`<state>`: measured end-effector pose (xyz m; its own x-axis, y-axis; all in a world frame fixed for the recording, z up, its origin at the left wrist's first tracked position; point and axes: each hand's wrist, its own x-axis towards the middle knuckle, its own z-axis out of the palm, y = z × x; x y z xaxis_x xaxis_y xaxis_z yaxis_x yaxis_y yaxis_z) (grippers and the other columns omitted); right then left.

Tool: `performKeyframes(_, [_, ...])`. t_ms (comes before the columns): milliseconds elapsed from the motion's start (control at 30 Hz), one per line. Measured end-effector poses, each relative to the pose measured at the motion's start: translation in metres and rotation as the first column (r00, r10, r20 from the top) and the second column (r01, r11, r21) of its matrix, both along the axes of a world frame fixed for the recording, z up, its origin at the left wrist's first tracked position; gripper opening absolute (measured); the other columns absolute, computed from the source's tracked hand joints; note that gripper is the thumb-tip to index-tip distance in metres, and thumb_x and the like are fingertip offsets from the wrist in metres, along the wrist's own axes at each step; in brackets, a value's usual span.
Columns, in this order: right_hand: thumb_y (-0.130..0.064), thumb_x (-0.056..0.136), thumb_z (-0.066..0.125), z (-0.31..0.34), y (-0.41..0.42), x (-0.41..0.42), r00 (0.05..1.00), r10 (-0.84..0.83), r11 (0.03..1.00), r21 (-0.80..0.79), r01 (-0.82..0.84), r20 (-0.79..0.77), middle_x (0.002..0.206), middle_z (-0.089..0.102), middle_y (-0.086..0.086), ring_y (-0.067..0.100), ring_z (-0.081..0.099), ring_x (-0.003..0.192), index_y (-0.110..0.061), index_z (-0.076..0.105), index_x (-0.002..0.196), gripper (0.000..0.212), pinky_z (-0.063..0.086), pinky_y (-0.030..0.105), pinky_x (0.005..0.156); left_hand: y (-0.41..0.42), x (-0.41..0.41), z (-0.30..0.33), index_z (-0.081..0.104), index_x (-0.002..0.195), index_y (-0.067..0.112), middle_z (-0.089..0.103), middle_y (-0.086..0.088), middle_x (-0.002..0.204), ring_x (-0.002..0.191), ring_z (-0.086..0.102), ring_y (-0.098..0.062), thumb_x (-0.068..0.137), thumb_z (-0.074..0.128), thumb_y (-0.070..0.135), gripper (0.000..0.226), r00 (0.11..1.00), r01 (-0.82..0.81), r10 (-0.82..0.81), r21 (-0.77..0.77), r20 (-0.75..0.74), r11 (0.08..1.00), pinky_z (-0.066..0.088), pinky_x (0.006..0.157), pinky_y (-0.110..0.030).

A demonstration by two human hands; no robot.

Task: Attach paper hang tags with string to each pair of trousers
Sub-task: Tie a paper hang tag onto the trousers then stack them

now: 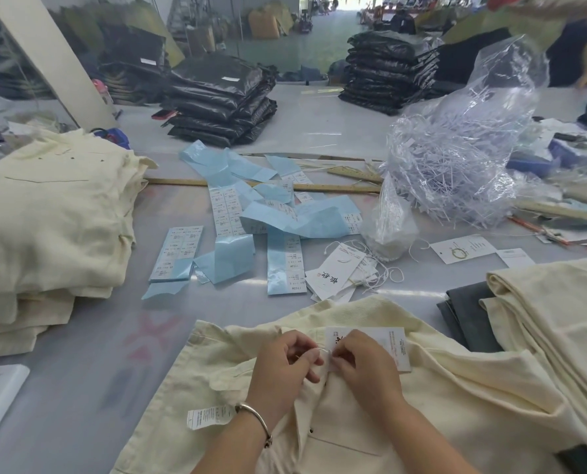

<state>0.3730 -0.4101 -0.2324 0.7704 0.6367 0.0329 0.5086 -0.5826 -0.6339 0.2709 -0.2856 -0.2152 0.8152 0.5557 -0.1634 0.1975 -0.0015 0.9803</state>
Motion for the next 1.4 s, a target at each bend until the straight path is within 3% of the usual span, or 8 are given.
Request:
performKeyframes(100, [-0.011, 0.084, 0.066, 0.002, 0.001, -0.001, 1.000, -0.026, 0.999, 0.034, 0.026, -0.010, 0.079, 0.057, -0.010, 0.009, 0.053, 0.076, -0.017, 0.061, 0.078, 0.010, 0.039, 0.019, 0.066, 0.000, 0.000, 0.002, 0.064, 0.081, 0.007, 0.067, -0.003, 0.065, 0.050, 0.058, -0.016, 0.087, 0.065, -0.001, 0.010, 1.000, 0.015, -0.015, 0.010, -0.008, 1.000, 0.044, 0.052, -0.019])
performKeyframes(200, [0.002, 0.080, 0.069, 0.011, -0.002, -0.006, 0.971, -0.066, 0.957, 0.262, 0.127, -0.230, 0.067, 0.062, -0.003, 0.007, 0.055, 0.065, -0.011, 0.060, 0.073, 0.017, 0.040, 0.016, 0.062, -0.001, 0.002, 0.006, 0.065, 0.080, 0.011, 0.066, -0.001, 0.064, 0.049, 0.055, -0.016, 0.087, 0.065, 0.001, 0.012, 1.000, 0.016, -0.017, 0.021, 0.012, 1.000, 0.046, 0.055, -0.023])
performKeyframes(333, [0.006, 0.074, 0.075, 0.025, -0.007, -0.006, 0.789, 0.086, 0.808, 0.506, 0.302, -0.609, 0.068, 0.069, 0.010, 0.014, 0.065, 0.065, -0.002, 0.070, 0.076, 0.009, 0.052, 0.023, 0.064, -0.004, 0.006, 0.011, 0.069, 0.077, 0.017, 0.066, 0.000, 0.064, 0.053, 0.056, -0.011, 0.086, 0.067, 0.003, 0.017, 0.998, 0.041, -0.044, 0.065, 0.047, 0.997, 0.044, 0.051, -0.020])
performKeyframes(500, [0.008, 0.075, 0.070, 0.031, -0.011, -0.001, 0.563, 0.202, 0.719, 0.512, 0.470, -0.801, 0.076, 0.071, 0.020, 0.024, 0.067, 0.070, 0.001, 0.073, 0.082, 0.011, 0.054, 0.025, 0.066, -0.008, 0.008, 0.015, 0.070, 0.074, 0.021, 0.069, 0.001, 0.067, 0.063, 0.060, -0.009, 0.086, 0.069, 0.006, 0.019, 0.996, 0.045, -0.053, 0.096, 0.077, 0.994, 0.044, 0.057, -0.018])
performKeyframes(600, [-0.001, 0.063, 0.075, 0.031, -0.012, 0.000, 0.489, 0.247, 0.697, 0.504, 0.511, -0.837, 0.077, 0.070, 0.020, 0.026, 0.068, 0.072, 0.000, 0.074, 0.080, 0.017, 0.056, 0.028, 0.069, -0.008, 0.010, 0.017, 0.071, 0.075, 0.022, 0.071, -0.002, 0.070, 0.068, 0.063, -0.024, 0.085, 0.071, 0.013, 0.013, 0.997, 0.042, -0.052, 0.142, 0.064, 0.989, 0.048, 0.066, -0.029])
performKeyframes(733, [-0.003, 0.062, 0.076, 0.030, -0.010, 0.000, 0.469, 0.273, 0.704, 0.507, 0.498, -0.840, 0.078, 0.069, 0.020, 0.027, 0.067, 0.072, 0.001, 0.072, 0.081, 0.020, 0.055, 0.029, 0.070, -0.008, 0.011, 0.022, 0.070, 0.073, 0.027, 0.066, -0.001, 0.061, 0.060, 0.054, -0.013, 0.076, 0.068, 0.026, 0.004, 0.998, 0.023, -0.036, 0.198, 0.060, 0.980, 0.046, 0.063, -0.028])
performKeyframes(1200, [0.002, 0.064, 0.071, 0.025, -0.006, 0.003, 0.370, 0.323, 0.674, 0.487, 0.556, -0.871, 0.076, 0.068, 0.020, 0.025, 0.066, 0.069, 0.003, 0.072, 0.080, 0.016, 0.055, 0.027, 0.068, -0.004, 0.014, 0.029, 0.068, 0.068, 0.017, 0.042, 0.010, 0.050, 0.050, 0.037, -0.005, 0.079, 0.073, 0.006, 0.016, 0.999, 0.032, -0.040, 0.349, 0.016, 0.937, 0.034, 0.053, -0.016])
performKeyframes(1400, [0.005, 0.068, 0.073, 0.027, -0.008, 0.003, 0.511, 0.250, 0.712, 0.514, 0.478, -0.823, 0.072, 0.068, 0.018, 0.023, 0.065, 0.066, 0.003, 0.072, 0.082, 0.014, 0.054, 0.025, 0.066, -0.002, 0.015, 0.033, 0.065, 0.064, 0.017, 0.040, 0.010, 0.048, 0.052, 0.040, -0.007, 0.074, 0.071, 0.009, 0.015, 0.995, 0.086, -0.096, 0.554, -0.012, 0.828, 0.036, 0.055, -0.021])
